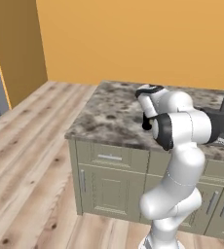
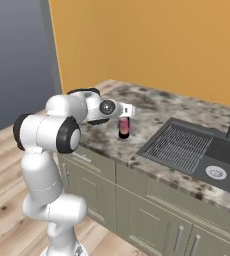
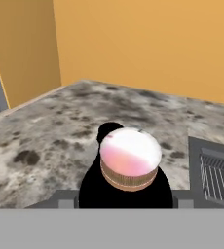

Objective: Place the large bottle from the dining counter next to the other large bottle outside the sink, and place the small bottle from the dining counter next to the other small bottle inside the sink.

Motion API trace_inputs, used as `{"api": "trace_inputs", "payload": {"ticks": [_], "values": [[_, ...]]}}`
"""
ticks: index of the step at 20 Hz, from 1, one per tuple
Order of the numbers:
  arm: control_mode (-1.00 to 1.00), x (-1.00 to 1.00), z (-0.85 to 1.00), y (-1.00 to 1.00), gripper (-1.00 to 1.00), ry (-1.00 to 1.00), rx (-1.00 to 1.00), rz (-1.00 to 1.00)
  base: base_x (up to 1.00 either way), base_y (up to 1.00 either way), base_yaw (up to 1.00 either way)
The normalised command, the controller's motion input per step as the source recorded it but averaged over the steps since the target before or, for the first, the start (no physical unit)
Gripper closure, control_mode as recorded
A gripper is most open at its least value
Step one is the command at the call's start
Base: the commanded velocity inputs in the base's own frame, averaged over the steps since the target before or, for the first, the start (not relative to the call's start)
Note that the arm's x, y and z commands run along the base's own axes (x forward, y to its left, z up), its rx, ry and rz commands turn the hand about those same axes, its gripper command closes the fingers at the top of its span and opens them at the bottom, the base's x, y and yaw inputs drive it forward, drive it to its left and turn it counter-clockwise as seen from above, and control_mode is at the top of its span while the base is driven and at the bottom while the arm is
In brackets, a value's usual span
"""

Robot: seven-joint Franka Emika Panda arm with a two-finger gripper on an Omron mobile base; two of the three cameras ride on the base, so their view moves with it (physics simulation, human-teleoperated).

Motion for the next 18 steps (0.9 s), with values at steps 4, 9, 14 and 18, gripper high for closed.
{"api": "trace_inputs", "payload": {"ticks": [4, 9, 14, 18], "values": [[1.0, 0.0, 0.0, 0.0, 1.0, 0.0, 0.0, 0.0, -0.07, -0.1, -0.01], [1.0, 0.0, 0.0, 0.0, 1.0, 0.0, 0.0, 0.0, 0.0, -0.1, -0.08], [1.0, 0.0, 0.0, 0.0, 1.0, 0.0, 0.0, 0.0, 0.0, -0.09, -0.1], [1.0, 0.0, 0.0, 0.0, 1.0, 0.0, 0.0, 0.0, 0.0, -0.09, -0.09]]}}
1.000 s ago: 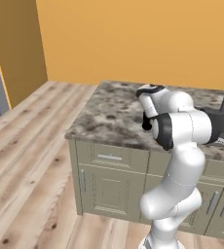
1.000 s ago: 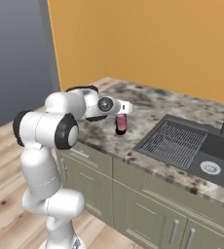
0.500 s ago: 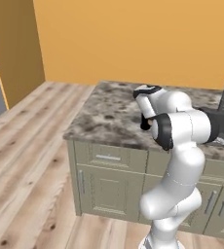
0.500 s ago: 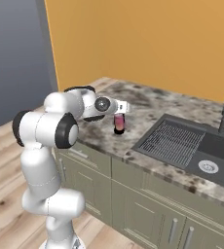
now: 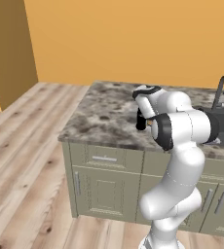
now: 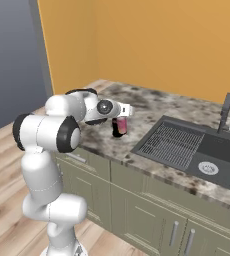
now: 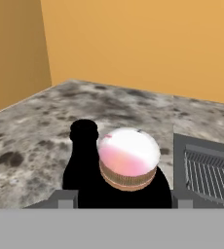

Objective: Place the large bottle from the dining counter next to the other large bottle outside the sink, and place the small bottle from the dining counter next to the other small bottle inside the sink.

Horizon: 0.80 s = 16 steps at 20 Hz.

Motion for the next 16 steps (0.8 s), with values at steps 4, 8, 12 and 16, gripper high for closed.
{"api": "trace_inputs", "payload": {"ticks": [4, 8, 12, 16], "values": [[1.0, 0.0, 0.0, 0.0, 1.0, 0.0, 0.0, 0.0, 0.0, -0.08, -0.09], [1.0, 0.0, 0.0, 0.0, 1.0, 0.0, 0.0, 0.0, 0.0, -0.06, -0.09], [1.0, 0.0, 0.0, 0.0, 1.0, 0.0, 0.0, 0.0, 0.06, -0.03, -0.04], [-1.0, 0.0, -0.36, 0.0, 1.0, 0.0, 0.0, -0.02, 0.0, 0.0, 0.0]]}}
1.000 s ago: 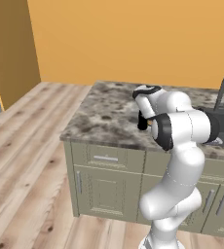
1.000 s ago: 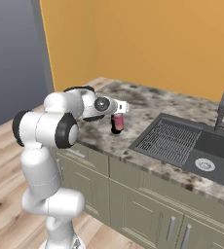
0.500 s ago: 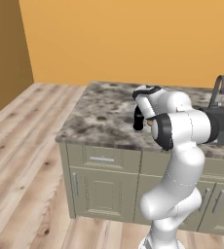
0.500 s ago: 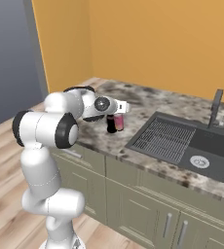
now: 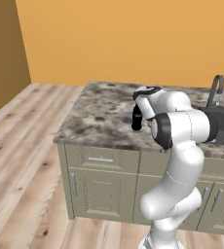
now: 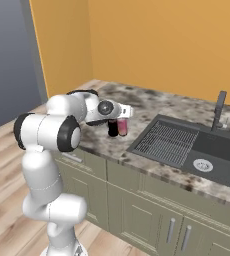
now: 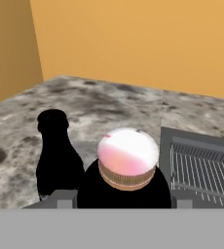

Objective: Place the large bottle from the dining counter next to the other large bottle outside the sink, and place the small bottle from the dining counter next to the other small bottle inside the sink.

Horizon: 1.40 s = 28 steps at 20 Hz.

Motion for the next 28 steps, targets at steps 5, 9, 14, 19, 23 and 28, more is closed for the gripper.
{"api": "trace_inputs", "payload": {"ticks": [5, 9, 14, 19, 23, 28], "values": [[-1.0, 0.0, -0.5, -0.02, 1.0, 0.0, 0.0, 0.0, 0.0, 0.0, 0.0], [-1.0, 0.0, -0.47, -0.04, 1.0, 0.0, 0.0, 0.0, 0.0, 0.0, 0.0], [-1.0, 0.0, -0.41, -0.09, 1.0, -0.01, 0.0, 0.0, 0.0, 0.0, 0.0], [-1.0, -0.03, -0.37, -0.08, 1.0, -0.03, 0.0, 0.0, 0.0, 0.0, 0.0], [-1.0, -0.02, -0.36, -0.07, 1.0, -0.02, 0.0, 0.0, 0.0, 0.0, 0.0], [-1.0, -0.06, -0.45, -0.04, 1.0, -0.01, 0.0, 0.01, 0.0, 0.0, 0.0]]}}
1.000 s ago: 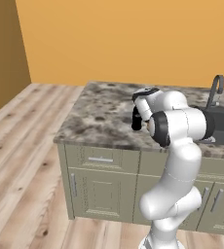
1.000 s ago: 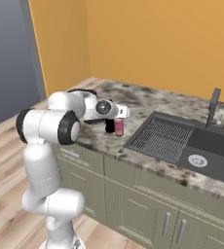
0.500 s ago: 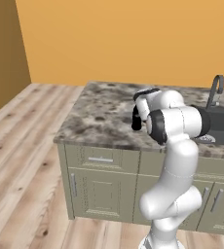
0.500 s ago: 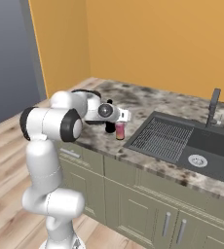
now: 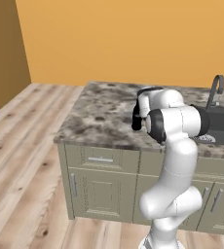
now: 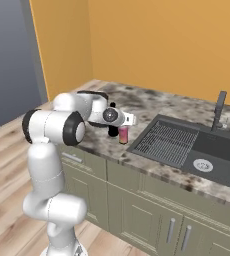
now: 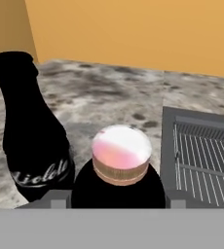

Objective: Place the large bottle from the dining counter next to the other large bottle outside the sink, and place the small bottle from the dining counter next to the other small bottle inside the sink.

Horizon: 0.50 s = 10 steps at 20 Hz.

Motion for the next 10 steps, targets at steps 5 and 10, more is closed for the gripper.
{"api": "trace_inputs", "payload": {"ticks": [5, 10], "values": [[-1.0, -0.07, -0.4, 0.0, -1.0, -0.01, 0.0, 0.01, 0.0, 0.0, 0.0], [-1.0, -0.33, -0.01, 0.0, -1.0, -0.06, 0.0, 0.02, 0.0, 0.0, 0.0]]}}
